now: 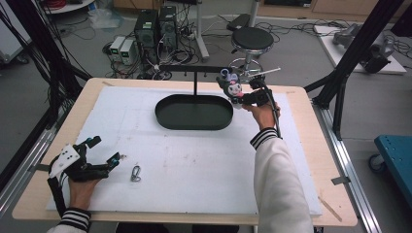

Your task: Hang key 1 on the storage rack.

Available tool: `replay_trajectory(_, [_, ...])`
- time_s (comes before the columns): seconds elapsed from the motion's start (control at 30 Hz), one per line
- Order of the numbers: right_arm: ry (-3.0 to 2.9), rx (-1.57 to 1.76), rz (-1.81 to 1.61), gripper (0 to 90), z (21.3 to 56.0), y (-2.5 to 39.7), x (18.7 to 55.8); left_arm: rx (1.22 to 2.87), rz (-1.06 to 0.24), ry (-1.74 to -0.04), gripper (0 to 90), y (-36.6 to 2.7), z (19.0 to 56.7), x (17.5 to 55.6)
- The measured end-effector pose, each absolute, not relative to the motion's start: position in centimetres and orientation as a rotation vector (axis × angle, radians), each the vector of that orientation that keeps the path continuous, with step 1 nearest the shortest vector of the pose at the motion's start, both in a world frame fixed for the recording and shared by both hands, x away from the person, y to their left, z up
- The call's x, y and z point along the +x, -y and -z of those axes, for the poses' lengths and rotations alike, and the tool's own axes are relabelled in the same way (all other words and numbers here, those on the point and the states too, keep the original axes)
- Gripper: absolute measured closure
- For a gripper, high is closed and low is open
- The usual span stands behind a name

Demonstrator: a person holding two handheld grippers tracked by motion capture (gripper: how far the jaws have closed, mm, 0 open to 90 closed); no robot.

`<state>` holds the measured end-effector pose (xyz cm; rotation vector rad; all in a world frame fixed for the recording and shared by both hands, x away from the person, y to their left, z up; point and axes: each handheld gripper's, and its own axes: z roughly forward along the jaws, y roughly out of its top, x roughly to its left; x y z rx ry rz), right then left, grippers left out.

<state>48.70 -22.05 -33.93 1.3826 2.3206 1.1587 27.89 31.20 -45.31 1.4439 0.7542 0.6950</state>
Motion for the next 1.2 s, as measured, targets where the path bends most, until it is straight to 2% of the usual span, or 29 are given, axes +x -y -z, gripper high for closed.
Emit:
replay_trajectory(0.17, [-2.328, 1.372, -1.161, 53.3, 34.1, 22.0, 48.8, 1.445, -0.695, -0.754, 1.8, -31.2, 45.3, 27.9])
replay_trajectory(0.23, [-2.34, 1.368, -1.181, 48.6, 34.1, 21.9, 48.9, 1.445, -0.696, -0.754, 1.8, -31.2, 45.3, 27.9])
replay_trajectory(0.27, [-2.35, 1.361, -1.191, 42.4, 34.1, 21.9, 48.9, 1.445, -0.696, -0.754, 1.8, -31.2, 45.3, 27.9])
replay_trajectory(0.33, [-2.333, 1.335, -1.195, 22.0, 34.1, 21.7, 48.8, 1.445, -0.697, -0.754, 1.8, -31.2, 45.3, 27.9])
replay_trajectory(0.4, [-2.345, 1.325, -1.216, 13.2, 34.1, 21.6, 48.7, 1.445, -0.698, -0.753, 1.8, -31.2, 45.3, 27.9])
replay_trajectory(0.5, [-2.352, 1.293, -1.269, 9.0, 33.7, 21.7, 48.5, 1.445, -0.699, -0.753, 1.8, -31.2, 45.3, 27.9])
replay_trajectory(0.57, [-2.34, 1.277, -1.285, 0.8, 33.4, 21.8, 48.3, 1.444, -0.699, -0.754, 1.8, -31.2, 45.3, 27.9])
replay_trajectory(0.8, [-2.341, 1.175, -1.297, 0.8, 32.1, 22.5, 46.1, 1.444, -0.702, -0.754, 1.8, -31.2, 45.3, 27.9])
replay_trajectory(1.2, [-2.139, 1.092, -1.445, 0.8, 33.4, 26.9, 38.1, 1.445, -0.707, -0.758, 1.8, -31.1, 45.3, 27.8])
